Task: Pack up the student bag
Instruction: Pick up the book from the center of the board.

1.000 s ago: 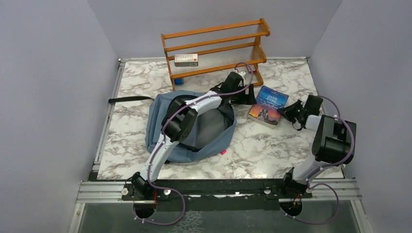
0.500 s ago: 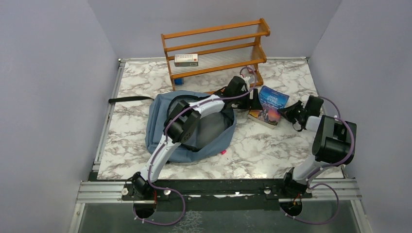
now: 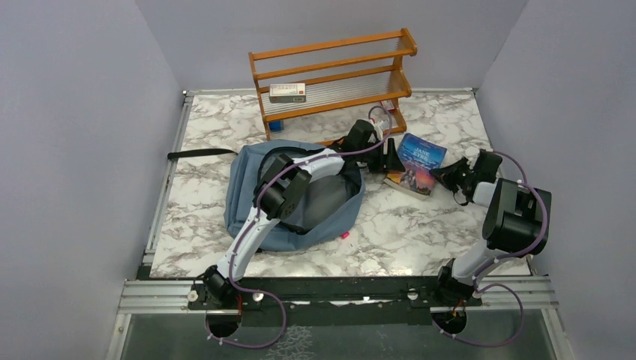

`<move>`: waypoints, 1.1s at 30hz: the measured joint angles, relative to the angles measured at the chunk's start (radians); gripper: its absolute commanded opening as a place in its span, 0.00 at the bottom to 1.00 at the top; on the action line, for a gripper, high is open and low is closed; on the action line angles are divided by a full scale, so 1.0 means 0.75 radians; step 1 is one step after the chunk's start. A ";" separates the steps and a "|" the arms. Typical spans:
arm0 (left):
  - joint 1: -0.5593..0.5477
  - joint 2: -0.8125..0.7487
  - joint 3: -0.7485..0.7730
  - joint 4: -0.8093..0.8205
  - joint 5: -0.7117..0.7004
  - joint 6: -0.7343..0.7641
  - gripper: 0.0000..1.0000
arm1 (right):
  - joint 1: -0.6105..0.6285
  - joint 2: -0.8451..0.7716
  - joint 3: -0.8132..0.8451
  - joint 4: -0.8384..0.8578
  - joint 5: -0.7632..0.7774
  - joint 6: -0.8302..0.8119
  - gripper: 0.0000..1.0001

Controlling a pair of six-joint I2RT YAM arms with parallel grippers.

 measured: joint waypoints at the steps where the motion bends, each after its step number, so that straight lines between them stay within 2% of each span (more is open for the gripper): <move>1: 0.000 0.005 0.000 0.009 0.007 -0.009 0.63 | -0.001 0.000 -0.003 0.006 -0.003 0.000 0.01; 7: 0.000 0.026 0.001 0.043 0.024 -0.049 0.48 | -0.009 0.001 -0.021 0.043 -0.031 0.001 0.01; 12: -0.001 0.039 0.001 0.045 0.033 -0.063 0.26 | -0.017 -0.008 -0.060 0.103 -0.050 0.013 0.01; 17: -0.002 0.039 0.012 0.033 0.045 -0.075 0.10 | -0.023 -0.054 -0.091 0.091 -0.049 0.024 0.18; 20: -0.003 0.039 0.013 0.019 0.067 -0.058 0.00 | -0.024 -0.109 -0.107 0.043 -0.040 0.027 0.34; 24: -0.018 0.012 0.017 -0.049 0.072 0.024 0.00 | -0.019 -0.242 -0.126 -0.091 -0.029 0.032 0.53; 33: -0.048 -0.149 0.055 -0.231 0.030 0.232 0.00 | -0.006 -0.647 -0.055 -0.335 0.036 -0.005 0.72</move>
